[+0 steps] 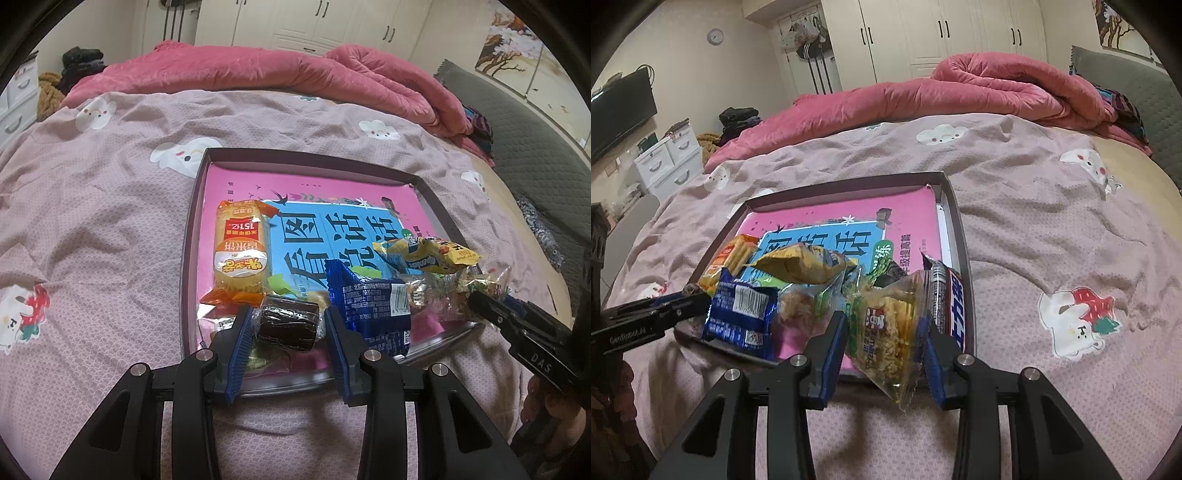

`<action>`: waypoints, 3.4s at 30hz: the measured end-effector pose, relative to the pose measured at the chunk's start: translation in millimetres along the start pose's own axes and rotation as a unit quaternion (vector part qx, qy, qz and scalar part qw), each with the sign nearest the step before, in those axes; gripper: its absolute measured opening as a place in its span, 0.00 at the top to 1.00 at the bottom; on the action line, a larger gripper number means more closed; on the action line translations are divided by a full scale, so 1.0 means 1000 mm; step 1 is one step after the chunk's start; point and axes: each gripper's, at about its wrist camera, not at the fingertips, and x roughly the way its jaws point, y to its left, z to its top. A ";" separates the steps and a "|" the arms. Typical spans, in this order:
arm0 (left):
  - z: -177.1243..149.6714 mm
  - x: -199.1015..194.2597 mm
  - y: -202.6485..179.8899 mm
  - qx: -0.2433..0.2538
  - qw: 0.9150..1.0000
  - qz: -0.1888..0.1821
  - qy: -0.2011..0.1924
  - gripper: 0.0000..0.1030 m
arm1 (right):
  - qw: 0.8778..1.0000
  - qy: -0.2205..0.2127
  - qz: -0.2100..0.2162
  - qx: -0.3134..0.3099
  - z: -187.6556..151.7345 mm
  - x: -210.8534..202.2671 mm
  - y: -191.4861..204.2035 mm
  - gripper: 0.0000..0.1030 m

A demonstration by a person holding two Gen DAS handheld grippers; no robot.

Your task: Organize snacks

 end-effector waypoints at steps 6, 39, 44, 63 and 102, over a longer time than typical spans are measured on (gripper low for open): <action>0.000 -0.001 0.002 -0.003 1.000 0.000 -0.001 0.61 | 1.000 -0.005 0.009 -0.010 -0.004 -0.007 0.004 0.68; 0.005 -0.037 0.000 -0.008 0.999 0.009 -0.037 0.40 | 0.999 -0.042 -0.018 -0.001 0.013 -0.026 0.005 0.56; 0.004 -0.051 0.001 -0.014 0.999 0.015 -0.044 0.34 | 0.998 -0.059 -0.017 -0.002 0.013 -0.046 0.009 0.51; -0.041 -0.080 -0.040 0.040 0.999 0.035 -0.008 0.27 | 0.997 -0.064 -0.039 -0.037 -0.020 -0.096 0.052 0.20; -0.069 -0.095 -0.043 0.024 0.998 0.059 0.005 0.27 | 0.997 -0.043 -0.056 -0.019 -0.053 -0.110 0.050 0.09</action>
